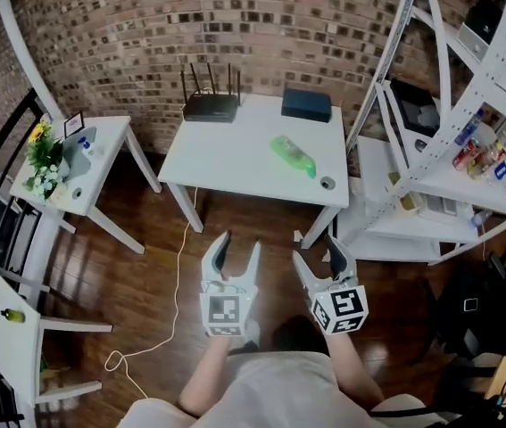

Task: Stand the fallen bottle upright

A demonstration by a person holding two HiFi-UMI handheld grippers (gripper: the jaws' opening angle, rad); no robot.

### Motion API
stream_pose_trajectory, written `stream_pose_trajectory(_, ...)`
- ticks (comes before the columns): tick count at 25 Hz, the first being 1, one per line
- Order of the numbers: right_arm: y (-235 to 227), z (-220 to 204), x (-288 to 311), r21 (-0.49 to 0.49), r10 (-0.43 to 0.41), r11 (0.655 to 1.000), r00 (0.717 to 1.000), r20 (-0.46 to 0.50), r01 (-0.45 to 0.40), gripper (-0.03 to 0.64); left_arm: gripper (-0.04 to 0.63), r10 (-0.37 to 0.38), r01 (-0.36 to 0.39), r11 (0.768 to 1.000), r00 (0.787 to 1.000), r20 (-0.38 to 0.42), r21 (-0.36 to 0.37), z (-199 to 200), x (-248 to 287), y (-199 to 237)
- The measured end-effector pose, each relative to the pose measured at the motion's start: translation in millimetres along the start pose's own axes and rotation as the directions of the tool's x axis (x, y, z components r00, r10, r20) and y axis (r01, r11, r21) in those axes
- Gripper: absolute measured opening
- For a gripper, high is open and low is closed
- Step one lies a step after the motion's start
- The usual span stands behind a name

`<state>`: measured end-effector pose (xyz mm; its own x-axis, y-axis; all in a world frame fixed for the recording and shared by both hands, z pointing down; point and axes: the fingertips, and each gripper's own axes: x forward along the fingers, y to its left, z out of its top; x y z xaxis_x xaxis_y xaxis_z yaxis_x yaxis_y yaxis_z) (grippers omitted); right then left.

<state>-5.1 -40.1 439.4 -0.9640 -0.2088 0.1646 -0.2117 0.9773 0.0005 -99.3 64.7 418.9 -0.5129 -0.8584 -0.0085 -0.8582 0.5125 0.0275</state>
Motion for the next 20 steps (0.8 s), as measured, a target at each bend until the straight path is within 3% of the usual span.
stream_pose_trajectory(3,-31.3,-7.7,35.2,0.033,-0.025,0.999,0.999,-0.024,0.026,0.299,0.242,-0.027,0.028,1.000,0.997,-0.073,0.005,-23.4,45.8,12.1)
stream_pose_trajectory(7,-92.4,-1.8,94.1,0.072,-0.082,0.994,0.997,-0.004,0.082,0.295,0.241,-0.067,0.068,0.998,0.991,-0.114,0.009,-38.2,126.0,22.3)
stream_pose_trajectory(10,-147.8,3.7,149.4,0.133,-0.116,0.985,0.993,0.029,0.111,0.295,0.239,-0.119,0.130,0.990,0.980,-0.162,0.057,-50.8,202.5,19.7)
stream_pose_trajectory(13,-217.6,13.4,187.8,0.186,-0.180,0.968,0.982,0.053,0.168,0.295,0.238,-0.221,0.250,0.961,0.952,-0.212,0.120,-60.4,280.6,-8.4)
stream_pose_trajectory(17,-267.6,22.0,236.8,0.206,-0.201,0.961,0.977,0.068,0.183,0.295,0.238,-0.280,0.324,0.932,0.928,-0.245,0.162,-66.3,359.0,-17.5)
stream_pose_trajectory(19,-284.0,12.9,252.8,0.222,-0.222,0.953,0.974,0.043,0.208,0.295,0.238,-0.323,0.386,0.905,0.896,-0.304,0.176,-84.4,387.1,-24.1)
stream_pose_trajectory(20,-290.2,4.3,256.6,0.238,-0.237,0.945,0.971,0.017,0.226,0.295,0.240,-0.350,0.430,0.884,0.868,-0.352,0.182,-98.2,396.0,-29.3)
